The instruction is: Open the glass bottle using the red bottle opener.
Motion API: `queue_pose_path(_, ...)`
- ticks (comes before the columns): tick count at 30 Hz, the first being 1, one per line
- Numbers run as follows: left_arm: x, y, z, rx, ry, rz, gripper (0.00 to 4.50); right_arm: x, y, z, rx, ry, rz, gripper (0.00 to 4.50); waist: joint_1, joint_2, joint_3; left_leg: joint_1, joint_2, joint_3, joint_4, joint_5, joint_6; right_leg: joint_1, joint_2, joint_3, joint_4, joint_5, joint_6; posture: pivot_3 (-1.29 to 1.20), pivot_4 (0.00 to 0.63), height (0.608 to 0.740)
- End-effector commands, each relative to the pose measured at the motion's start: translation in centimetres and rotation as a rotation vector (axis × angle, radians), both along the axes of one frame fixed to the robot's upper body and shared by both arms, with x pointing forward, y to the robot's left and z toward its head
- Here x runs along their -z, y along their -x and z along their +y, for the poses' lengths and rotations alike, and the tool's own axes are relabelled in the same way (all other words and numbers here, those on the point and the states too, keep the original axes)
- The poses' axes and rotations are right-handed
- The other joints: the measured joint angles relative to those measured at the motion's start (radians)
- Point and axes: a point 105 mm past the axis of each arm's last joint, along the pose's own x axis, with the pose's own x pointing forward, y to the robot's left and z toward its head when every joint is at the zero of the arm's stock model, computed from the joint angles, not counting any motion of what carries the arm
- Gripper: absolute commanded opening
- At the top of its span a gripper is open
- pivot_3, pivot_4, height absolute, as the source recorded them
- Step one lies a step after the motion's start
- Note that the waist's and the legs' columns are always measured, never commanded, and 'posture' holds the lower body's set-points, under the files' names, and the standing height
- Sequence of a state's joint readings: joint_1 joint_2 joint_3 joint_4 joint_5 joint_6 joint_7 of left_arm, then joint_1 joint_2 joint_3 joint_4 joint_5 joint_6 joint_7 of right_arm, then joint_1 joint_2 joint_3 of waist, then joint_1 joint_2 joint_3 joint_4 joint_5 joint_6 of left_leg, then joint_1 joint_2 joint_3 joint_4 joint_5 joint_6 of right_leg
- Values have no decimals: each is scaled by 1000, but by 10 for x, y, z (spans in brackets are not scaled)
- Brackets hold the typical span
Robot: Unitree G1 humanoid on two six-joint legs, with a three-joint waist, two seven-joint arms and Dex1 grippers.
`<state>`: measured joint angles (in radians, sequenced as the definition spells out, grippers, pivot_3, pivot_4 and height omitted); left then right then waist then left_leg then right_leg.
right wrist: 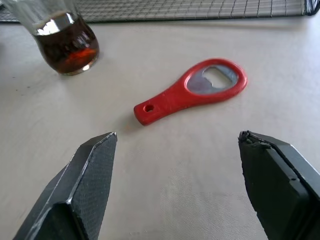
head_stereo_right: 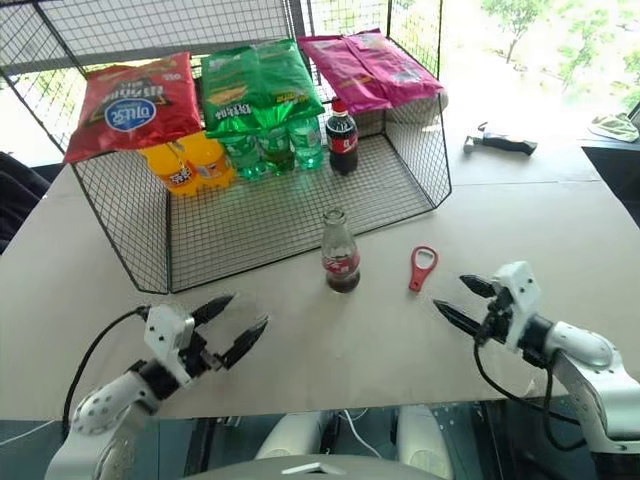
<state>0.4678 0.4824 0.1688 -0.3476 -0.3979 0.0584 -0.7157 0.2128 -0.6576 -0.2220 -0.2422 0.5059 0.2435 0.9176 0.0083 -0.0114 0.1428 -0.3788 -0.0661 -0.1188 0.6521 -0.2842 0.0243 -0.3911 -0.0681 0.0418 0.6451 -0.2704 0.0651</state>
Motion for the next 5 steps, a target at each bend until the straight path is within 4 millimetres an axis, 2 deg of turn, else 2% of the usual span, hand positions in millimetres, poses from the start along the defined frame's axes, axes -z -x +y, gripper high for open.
queue_pose_path(1, -9, 5, 2, 15, -13, -21, 4500, -19, 10, -18, -55, -47, -102, 3892, 3, 0, 0, 1, 0, 0, 0, 0, 0, 2, 0, 0, 0, 0, 0, 0, 150, 740)
queue_pose_path(5, -10, 5, 2, 18, -46, -27, 4500, -10, 20, -30, -127, 17, -121, 3892, 4, 1, 0, 5, 1, -1, 0, 0, 0, 6, 0, 0, 0, 0, 0, 0, 150, 740)
